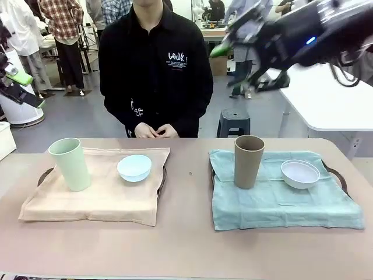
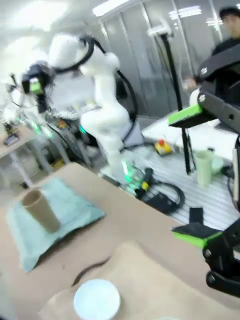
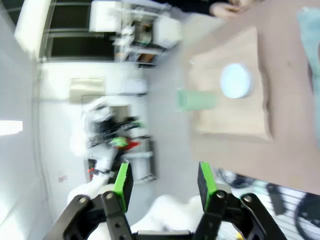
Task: Set up a tray with a mat and arrange the tableware.
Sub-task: Place the Picnic Bowl and Reusable plastic cup back onto the Handle tray in front of the human's position.
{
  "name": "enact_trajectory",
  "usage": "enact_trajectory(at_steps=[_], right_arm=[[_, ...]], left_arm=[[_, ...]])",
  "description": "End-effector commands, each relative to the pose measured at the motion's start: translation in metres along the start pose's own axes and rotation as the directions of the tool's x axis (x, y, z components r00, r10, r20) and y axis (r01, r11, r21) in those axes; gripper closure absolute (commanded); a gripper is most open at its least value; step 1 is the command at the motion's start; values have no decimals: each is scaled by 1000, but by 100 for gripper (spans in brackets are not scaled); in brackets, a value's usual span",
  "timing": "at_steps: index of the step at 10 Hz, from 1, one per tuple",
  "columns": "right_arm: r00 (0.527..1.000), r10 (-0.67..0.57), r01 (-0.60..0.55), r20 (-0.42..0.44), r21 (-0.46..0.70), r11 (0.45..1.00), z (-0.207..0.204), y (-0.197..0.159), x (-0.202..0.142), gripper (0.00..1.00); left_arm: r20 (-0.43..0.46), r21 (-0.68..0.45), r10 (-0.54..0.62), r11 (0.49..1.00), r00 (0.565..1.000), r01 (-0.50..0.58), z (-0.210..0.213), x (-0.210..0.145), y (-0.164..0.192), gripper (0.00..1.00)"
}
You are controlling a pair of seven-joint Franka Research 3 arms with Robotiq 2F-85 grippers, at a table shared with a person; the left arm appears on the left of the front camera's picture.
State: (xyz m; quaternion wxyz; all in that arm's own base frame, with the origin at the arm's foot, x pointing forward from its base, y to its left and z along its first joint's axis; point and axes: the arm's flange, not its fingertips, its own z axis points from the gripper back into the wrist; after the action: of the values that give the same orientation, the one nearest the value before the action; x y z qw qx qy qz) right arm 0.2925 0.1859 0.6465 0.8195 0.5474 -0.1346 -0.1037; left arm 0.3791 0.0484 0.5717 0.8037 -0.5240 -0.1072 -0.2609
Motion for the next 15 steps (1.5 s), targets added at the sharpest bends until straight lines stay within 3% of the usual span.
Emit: enact_trajectory(at_steps=[1, 3, 4, 5, 6, 7, 8, 9, 10, 13, 14, 15], right_arm=[[953, -153, 238, -261, 334, 912, 60, -19, 39, 31], [939, -193, 297, -283, 394, 870, 73, -65, 43, 31], [943, -301, 324, -139, 193, 926, 66, -85, 42, 31], [972, -98, 184, -213, 433, 882, 100, -24, 44, 31], [972, -98, 184, -213, 433, 882, 100, -24, 44, 31], [959, -188, 260, -213, 392, 882, 97, -67, 51, 31], [943, -249, 319, -221, 391, 863, 111, -101, 60, 31], [906, -281, 399, -317, 415, 817, 129, -134, 57, 31], [870, -319, 459, -376, 377, 805, 140, -155, 48, 31], [815, -359, 516, -454, 288, 807, 159, -176, 29, 31], [823, -357, 494, -442, 248, 833, 155, -167, 29, 31], [829, -344, 511, -442, 344, 788, 159, -178, 46, 31]], left_arm=[[145, -158, 160, 978, 976, -136, 9, -8, 32, 0], [272, -295, 258, 939, 927, -175, 18, -28, 51, 0], [276, -249, 247, 952, 929, -179, 16, -29, 49, 0], [190, -228, 203, 961, 960, -158, 17, -28, 61, 0], [190, -228, 203, 961, 960, -158, 17, -28, 61, 0], [238, -253, 232, 952, 943, -171, 22, -34, 67, 0], [216, -251, 251, 948, 944, -195, 22, -33, 64, 0], [197, -251, 316, 931, 928, -264, 23, -36, 75, 0], [195, -252, 363, 916, 911, -312, 23, -40, 84, 0], [190, -246, 457, 879, 869, -409, 23, -39, 84, 0], [198, -264, 382, 908, 903, -326, 21, -43, 93, 0], [198, -264, 382, 908, 903, -326, 21, -43, 93, 0]])
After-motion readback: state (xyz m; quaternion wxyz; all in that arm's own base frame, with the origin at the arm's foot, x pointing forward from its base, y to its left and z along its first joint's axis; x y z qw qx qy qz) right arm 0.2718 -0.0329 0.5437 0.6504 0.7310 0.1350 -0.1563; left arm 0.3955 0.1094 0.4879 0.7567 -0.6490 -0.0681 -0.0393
